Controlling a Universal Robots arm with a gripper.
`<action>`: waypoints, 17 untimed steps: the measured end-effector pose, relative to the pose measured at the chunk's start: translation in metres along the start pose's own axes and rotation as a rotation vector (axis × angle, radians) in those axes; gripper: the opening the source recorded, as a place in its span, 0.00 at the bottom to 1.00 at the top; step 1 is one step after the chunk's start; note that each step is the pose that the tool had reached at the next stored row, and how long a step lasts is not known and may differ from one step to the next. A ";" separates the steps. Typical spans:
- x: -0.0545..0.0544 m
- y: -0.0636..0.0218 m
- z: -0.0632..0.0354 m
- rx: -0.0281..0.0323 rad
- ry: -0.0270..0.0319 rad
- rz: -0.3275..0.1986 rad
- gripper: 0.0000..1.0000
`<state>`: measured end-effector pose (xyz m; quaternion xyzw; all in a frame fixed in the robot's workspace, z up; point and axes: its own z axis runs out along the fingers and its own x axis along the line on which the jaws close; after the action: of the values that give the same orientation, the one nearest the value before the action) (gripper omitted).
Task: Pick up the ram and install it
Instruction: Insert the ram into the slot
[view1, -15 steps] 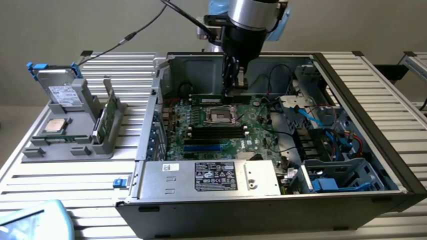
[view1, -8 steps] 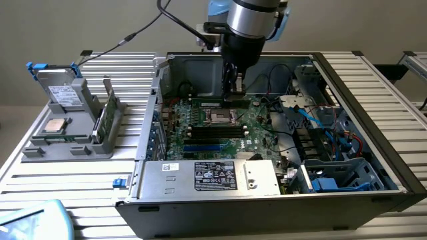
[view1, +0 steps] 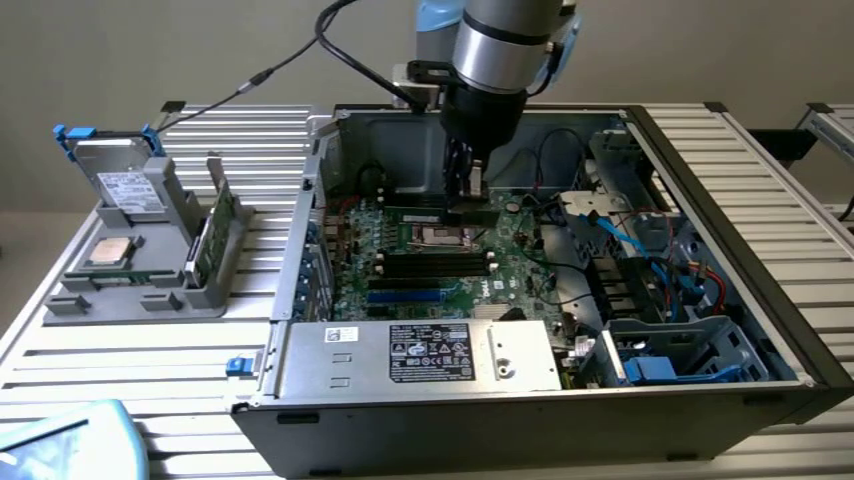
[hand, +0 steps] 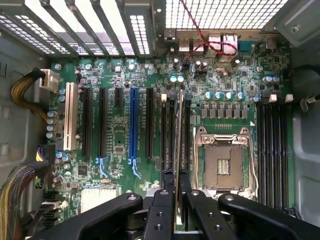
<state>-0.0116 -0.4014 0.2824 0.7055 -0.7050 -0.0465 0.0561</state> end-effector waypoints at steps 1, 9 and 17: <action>0.000 0.0000 0.0016 0.0017 0.0002 0.000 0.14; 0.000 0.0020 0.0119 0.0173 0.0094 0.002 0.14; 0.000 0.0036 0.0183 0.0198 0.0418 -0.005 0.14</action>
<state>-0.0178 -0.4014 0.2648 0.7085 -0.7024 -0.0249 0.0637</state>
